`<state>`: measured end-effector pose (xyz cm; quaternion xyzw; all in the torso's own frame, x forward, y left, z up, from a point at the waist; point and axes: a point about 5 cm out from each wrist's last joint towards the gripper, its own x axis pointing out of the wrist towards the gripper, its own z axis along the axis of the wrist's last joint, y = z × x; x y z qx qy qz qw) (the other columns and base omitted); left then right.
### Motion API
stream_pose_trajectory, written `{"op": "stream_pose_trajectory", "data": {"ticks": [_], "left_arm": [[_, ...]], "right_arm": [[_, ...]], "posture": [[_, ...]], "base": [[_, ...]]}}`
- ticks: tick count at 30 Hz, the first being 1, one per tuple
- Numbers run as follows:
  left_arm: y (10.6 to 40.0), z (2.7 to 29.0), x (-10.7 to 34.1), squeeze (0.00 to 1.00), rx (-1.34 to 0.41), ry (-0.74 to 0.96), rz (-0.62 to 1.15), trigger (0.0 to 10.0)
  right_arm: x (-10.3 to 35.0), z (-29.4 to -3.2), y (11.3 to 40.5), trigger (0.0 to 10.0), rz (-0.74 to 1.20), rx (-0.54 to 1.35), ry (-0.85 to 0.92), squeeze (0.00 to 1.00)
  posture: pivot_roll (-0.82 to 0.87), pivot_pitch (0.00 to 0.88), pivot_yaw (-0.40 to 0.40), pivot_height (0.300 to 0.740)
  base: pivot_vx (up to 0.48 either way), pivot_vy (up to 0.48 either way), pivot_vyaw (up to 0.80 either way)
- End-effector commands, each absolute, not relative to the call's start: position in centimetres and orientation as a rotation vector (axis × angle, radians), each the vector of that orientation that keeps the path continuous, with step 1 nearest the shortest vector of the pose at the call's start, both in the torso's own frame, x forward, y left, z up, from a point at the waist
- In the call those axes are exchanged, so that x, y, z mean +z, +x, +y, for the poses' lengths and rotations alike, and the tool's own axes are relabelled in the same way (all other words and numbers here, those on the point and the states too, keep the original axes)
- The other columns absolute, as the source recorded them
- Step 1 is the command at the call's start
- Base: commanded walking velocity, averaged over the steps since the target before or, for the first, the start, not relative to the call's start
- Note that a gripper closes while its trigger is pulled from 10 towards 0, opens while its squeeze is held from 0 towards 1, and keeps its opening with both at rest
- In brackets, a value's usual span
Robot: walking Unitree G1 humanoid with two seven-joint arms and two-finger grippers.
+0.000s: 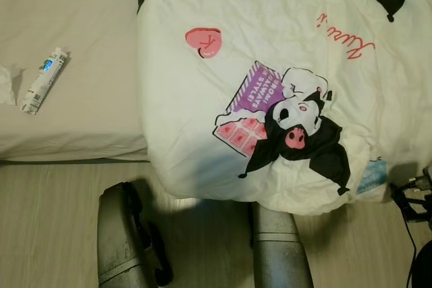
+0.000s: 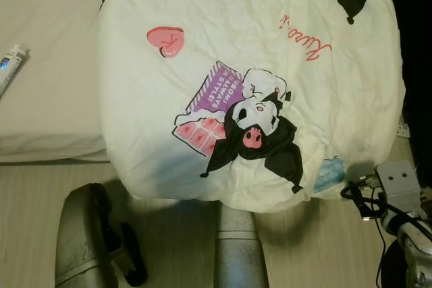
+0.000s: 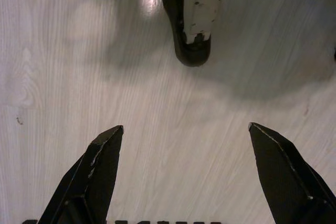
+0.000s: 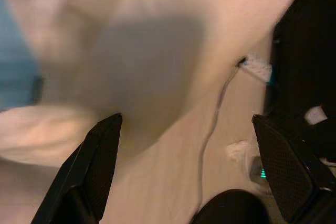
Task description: Clean up the room
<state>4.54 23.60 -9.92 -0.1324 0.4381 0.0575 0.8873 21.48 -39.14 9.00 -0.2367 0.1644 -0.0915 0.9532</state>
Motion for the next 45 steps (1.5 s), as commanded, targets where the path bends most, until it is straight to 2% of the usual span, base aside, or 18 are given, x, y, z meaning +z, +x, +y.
{"op": "stream_pose_trajectory", "data": {"ticks": [1,9,11,12,13,19,31,32,33,45], "left_arm": [[1.7,23.3,-10.4,0.0,0.138,-0.302,0.993,10.0],[1.5,23.7,-10.2,0.0,0.139,-0.291,0.991,10.0],[1.5,23.8,-10.2,0.0,0.138,-0.288,0.989,10.0],[1.6,24.0,-10.1,0.0,0.135,-0.283,0.986,10.0],[1.7,24.0,-10.1,0.0,0.135,-0.282,0.982,10.0],[1.8,24.2,-10.0,0.0,0.132,-0.278,0.97,10.0],[1.6,24.4,-9.9,0.0,0.132,-0.273,0.97,10.0],[1.7,24.4,-9.9,0.0,0.131,-0.272,0.968,10.0],[1.8,24.4,-9.9,0.0,0.13,-0.272,0.966,10.0],[2.4,24.0,-10.0,0.0,0.119,-0.273,0.96,10.0]], "right_arm": [[7.8,-40.0,19.8,10.0,0.389,-0.236,-0.502,0.0],[9.2,-41.0,20.0,10.0,0.301,-0.333,-0.518,0.0],[9.4,-41.2,20.1,10.0,0.271,-0.359,-0.466,0.0],[9.6,-41.1,20.6,10.0,0.196,-0.389,-0.304,0.0],[9.6,-40.9,20.9,10.0,0.165,-0.38,-0.228,0.0],[10.2,-40.1,22.1,10.0,0.079,-0.334,-0.071,0.0],[9.6,-38.7,23.0,9.8,0.07,-0.175,0.057,0.0],[9.5,-38.4,23.0,2.8,0.074,-0.149,0.087,0.0],[9.4,-38.2,23.1,0.0,0.08,-0.121,0.103,0.0],[9.7,-37.8,23.2,0.0,0.091,-0.014,0.168,0.0]], "posture": [[-0.2,0.51,0.033,0.535],[-0.18,0.515,0.052,0.535],[-0.17,0.517,0.059,0.535],[-0.17,0.517,0.059,0.535],[-0.16,0.519,0.065,0.535],[-0.15,0.52,0.068,0.535],[-0.15,0.512,0.067,0.535],[-0.15,0.508,0.063,0.535],[-0.15,0.505,0.062,0.535],[-0.17,0.496,0.059,0.535]], "base": [[0.0,0.0,0.0],[0.0,0.0,0.0],[0.0,0.0,0.0],[0.0,0.0,0.0],[0.0,0.0,0.0],[0.0,0.0,0.0],[0.0,0.0,0.0],[0.0,0.0,0.0],[0.0,0.0,0.0],[0.0,0.0,0.0]]}}
